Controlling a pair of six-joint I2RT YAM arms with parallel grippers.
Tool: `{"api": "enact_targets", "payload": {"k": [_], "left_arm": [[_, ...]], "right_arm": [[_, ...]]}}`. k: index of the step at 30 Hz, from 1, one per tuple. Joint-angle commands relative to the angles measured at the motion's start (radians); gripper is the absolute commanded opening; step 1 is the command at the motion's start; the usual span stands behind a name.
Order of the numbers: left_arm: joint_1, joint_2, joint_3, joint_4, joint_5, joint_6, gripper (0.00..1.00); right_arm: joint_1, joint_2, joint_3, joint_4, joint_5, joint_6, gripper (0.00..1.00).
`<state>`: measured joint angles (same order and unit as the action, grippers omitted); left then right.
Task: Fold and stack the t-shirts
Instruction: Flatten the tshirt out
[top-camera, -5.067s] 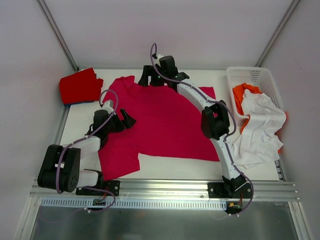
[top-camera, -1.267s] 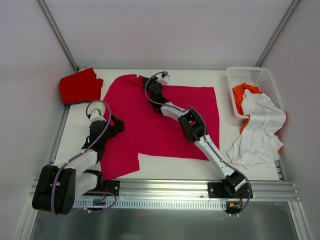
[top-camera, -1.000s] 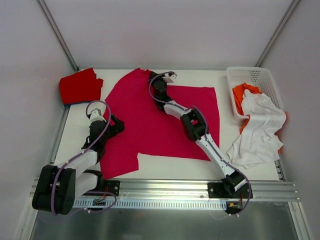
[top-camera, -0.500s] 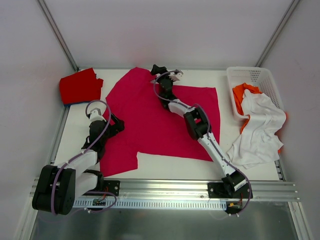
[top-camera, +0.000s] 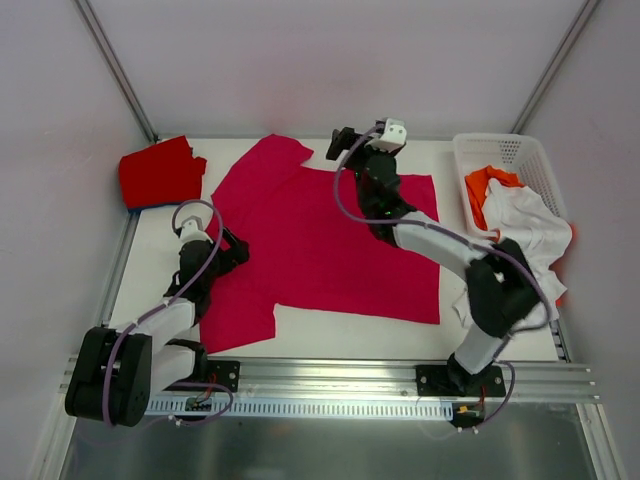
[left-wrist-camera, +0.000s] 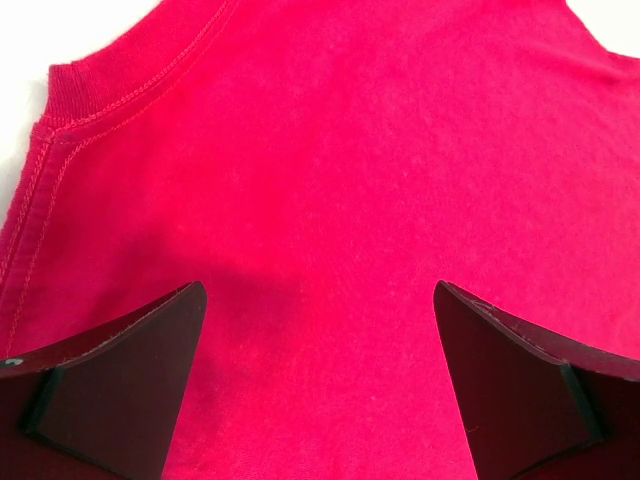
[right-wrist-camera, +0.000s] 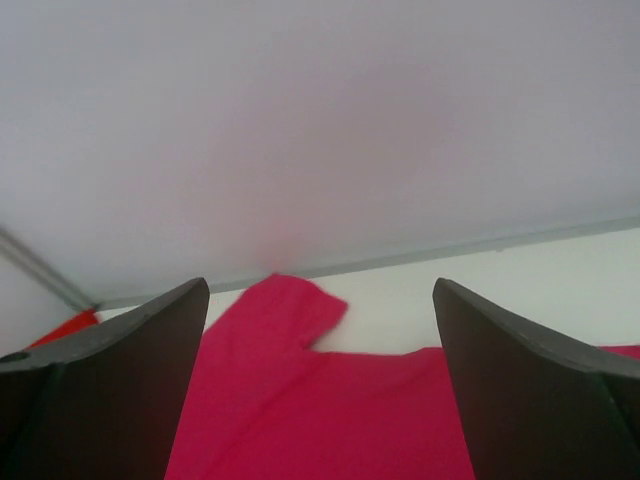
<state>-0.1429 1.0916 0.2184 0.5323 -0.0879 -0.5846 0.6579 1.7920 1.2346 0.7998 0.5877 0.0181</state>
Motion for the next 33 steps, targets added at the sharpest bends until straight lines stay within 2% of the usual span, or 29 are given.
{"api": "enact_targets", "payload": {"k": [1, 2, 5, 7, 9, 10, 11, 12, 13, 15, 16, 17, 20, 26, 28, 30, 33], "left_arm": [[0.002, 0.013, 0.047, 0.003, -0.001, 0.011, 0.99], [0.002, 0.011, 0.05, 0.0, -0.001, 0.012, 0.99], [0.003, -0.008, 0.085, -0.098, 0.014, 0.011, 0.99], [-0.003, -0.056, 0.16, -0.319, -0.002, -0.029, 0.98], [-0.029, -0.132, 0.237, -0.461, -0.041, -0.052, 0.96], [-0.046, -0.16, 0.266, -0.605, -0.061, -0.05, 0.95], [-0.064, -0.186, 0.3, -0.67, -0.084, -0.026, 0.95], [-0.084, -0.231, 0.367, -0.739, -0.096, -0.014, 0.95], [-0.13, -0.245, 0.403, -0.896, -0.113, -0.011, 0.95], [-0.205, -0.271, 0.485, -1.038, -0.22, -0.066, 0.96], [-0.237, -0.274, 0.505, -1.18, -0.245, -0.111, 0.96], [-0.242, -0.292, 0.51, -1.225, -0.249, -0.185, 0.97], [-0.244, -0.341, 0.498, -1.363, -0.237, -0.271, 0.99], [-0.302, -0.493, 0.502, -1.636, -0.352, -0.564, 0.99], [-0.304, -0.504, 0.536, -1.698, -0.369, -0.666, 0.99], [-0.304, -0.492, 0.547, -1.75, -0.374, -0.699, 0.99], [-0.304, -0.493, 0.468, -1.764, -0.357, -0.806, 0.99]], "right_arm": [[0.031, -0.23, -0.104, -0.337, 0.014, -0.028, 0.99], [0.037, -0.302, -0.125, -0.514, 0.011, 0.018, 0.99], [0.074, -0.394, -0.188, -0.748, 0.009, 0.034, 0.99], [0.106, -0.48, -0.286, -0.827, 0.05, 0.06, 1.0], [0.117, -0.558, -0.372, -0.959, 0.096, 0.17, 1.0], [0.118, -0.581, -0.389, -1.017, 0.086, 0.216, 1.0], [0.12, -0.6, -0.408, -1.087, 0.064, 0.245, 0.99], [0.121, -0.63, -0.45, -1.102, 0.013, 0.265, 1.0], [0.14, -0.644, -0.469, -1.128, 0.0, 0.275, 0.99], [0.186, -0.664, -0.501, -1.162, 0.012, 0.314, 0.99], [0.198, -0.666, -0.506, -1.191, 0.017, 0.327, 1.0], [0.207, -0.665, -0.508, -1.205, 0.015, 0.339, 0.99], [0.255, -0.645, -0.497, -1.234, 0.018, 0.359, 0.99], [0.324, -0.568, -0.483, -1.289, 0.084, 0.448, 0.99], [0.335, -0.515, -0.468, -1.329, 0.096, 0.503, 0.99], [0.348, -0.479, -0.458, -1.353, 0.106, 0.534, 1.0], [0.362, -0.415, -0.457, -1.355, 0.084, 0.546, 1.0]]}}
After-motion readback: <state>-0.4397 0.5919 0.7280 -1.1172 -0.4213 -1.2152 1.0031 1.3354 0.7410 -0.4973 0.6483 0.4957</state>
